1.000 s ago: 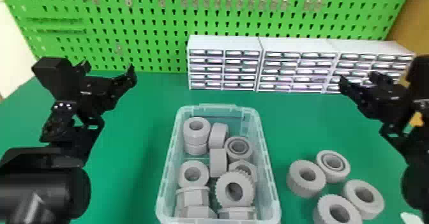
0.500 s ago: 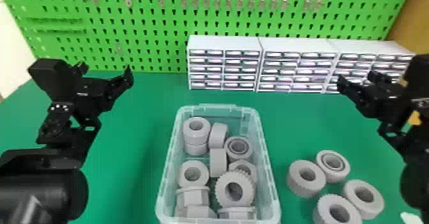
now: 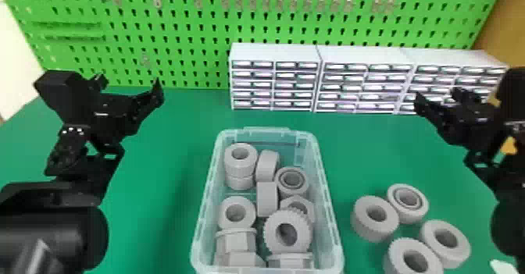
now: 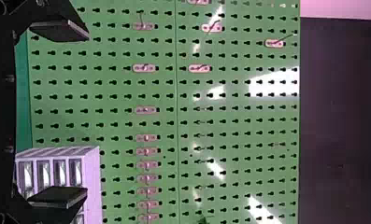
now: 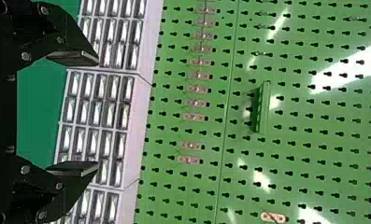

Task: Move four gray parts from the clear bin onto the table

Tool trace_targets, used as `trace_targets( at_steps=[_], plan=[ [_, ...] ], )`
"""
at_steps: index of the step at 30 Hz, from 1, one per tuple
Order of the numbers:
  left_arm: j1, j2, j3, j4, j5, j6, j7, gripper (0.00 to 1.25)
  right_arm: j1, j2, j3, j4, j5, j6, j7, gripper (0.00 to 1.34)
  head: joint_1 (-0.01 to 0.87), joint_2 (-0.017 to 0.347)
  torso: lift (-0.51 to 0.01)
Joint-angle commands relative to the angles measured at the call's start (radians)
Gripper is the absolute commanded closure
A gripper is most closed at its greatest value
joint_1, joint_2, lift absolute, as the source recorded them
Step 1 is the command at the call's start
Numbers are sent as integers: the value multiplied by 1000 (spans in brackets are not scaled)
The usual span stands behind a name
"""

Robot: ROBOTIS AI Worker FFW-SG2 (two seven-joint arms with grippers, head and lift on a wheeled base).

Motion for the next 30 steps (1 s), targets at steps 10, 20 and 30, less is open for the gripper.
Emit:
trace_targets(
  at_steps=[10,20,30],
  plan=[
    [4,35,-70,0,113,24,129,116,-1,1,-3,0,-3,0,0,472,678,34,-50],
    [3,46,-85,-2,148,24,130,116,-1,1,-1,0,-6,0,0,472,678,34,-50],
    [12,51,-79,-6,179,13,123,116,-1,-1,0,0,-9,0,0,472,678,34,-50]
  ],
)
